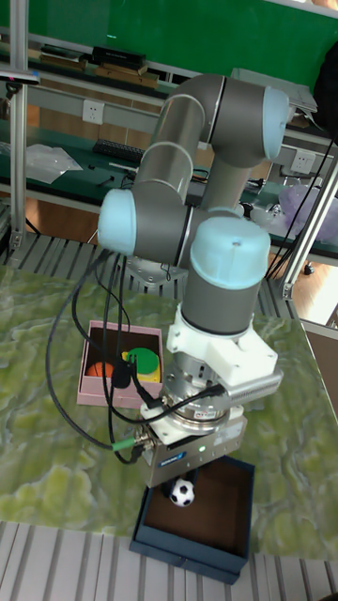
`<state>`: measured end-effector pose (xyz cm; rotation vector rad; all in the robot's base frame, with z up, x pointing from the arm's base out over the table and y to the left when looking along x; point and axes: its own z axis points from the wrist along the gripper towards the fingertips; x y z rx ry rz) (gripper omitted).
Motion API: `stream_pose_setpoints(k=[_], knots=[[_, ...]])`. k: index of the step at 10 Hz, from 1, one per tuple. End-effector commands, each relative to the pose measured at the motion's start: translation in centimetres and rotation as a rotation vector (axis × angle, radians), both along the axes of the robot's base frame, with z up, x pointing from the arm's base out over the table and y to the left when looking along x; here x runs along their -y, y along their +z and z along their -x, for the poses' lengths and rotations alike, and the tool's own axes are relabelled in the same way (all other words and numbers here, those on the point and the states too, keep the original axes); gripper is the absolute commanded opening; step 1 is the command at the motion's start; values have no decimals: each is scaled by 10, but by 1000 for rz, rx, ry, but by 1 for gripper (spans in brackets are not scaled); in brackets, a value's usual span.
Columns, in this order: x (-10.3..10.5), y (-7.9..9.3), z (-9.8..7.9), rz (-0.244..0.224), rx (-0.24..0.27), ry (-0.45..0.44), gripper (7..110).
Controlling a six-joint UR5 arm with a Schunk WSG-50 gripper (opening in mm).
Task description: Move an object from one box to another
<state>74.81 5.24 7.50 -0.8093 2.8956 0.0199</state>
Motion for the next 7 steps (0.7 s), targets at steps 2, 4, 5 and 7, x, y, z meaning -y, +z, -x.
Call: stream_pose_setpoints(k=[2,4,5,7], knots=[[3,49,3,-45,-32,-32,7],[4,68,3,-87,-18,-37,7],[5,70,3,-99,-12,-56,7],[8,69,5,-89,-19,-87,7]])
